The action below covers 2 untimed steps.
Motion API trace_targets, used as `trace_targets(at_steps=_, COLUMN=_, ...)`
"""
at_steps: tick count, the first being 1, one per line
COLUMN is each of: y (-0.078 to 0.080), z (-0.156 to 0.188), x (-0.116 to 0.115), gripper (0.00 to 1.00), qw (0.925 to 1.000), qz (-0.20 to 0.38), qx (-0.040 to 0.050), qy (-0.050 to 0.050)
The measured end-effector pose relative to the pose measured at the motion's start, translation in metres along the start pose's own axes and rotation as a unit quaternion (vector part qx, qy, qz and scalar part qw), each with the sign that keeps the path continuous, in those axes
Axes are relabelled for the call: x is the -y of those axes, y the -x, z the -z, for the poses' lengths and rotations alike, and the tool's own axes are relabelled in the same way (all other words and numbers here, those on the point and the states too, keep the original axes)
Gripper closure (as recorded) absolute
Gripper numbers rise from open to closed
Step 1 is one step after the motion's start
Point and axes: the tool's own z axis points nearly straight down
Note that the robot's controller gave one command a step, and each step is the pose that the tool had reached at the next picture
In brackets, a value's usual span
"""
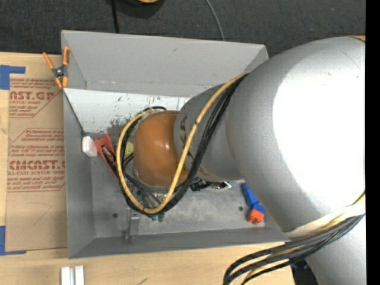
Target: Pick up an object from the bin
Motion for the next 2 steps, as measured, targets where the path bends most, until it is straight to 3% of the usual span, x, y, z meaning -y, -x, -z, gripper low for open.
trace_targets(at_steps=1, y=0.002, z=0.015, x=0.015, gripper=0.00, qw=0.9992, qz=-0.040, qx=-0.0036, qy=0.000)
trace_targets(at_steps=2, y=0.023, z=0.053, x=0.035, gripper=0.00, qw=0.9904, qz=-0.139, qx=0.0006, qy=0.000)
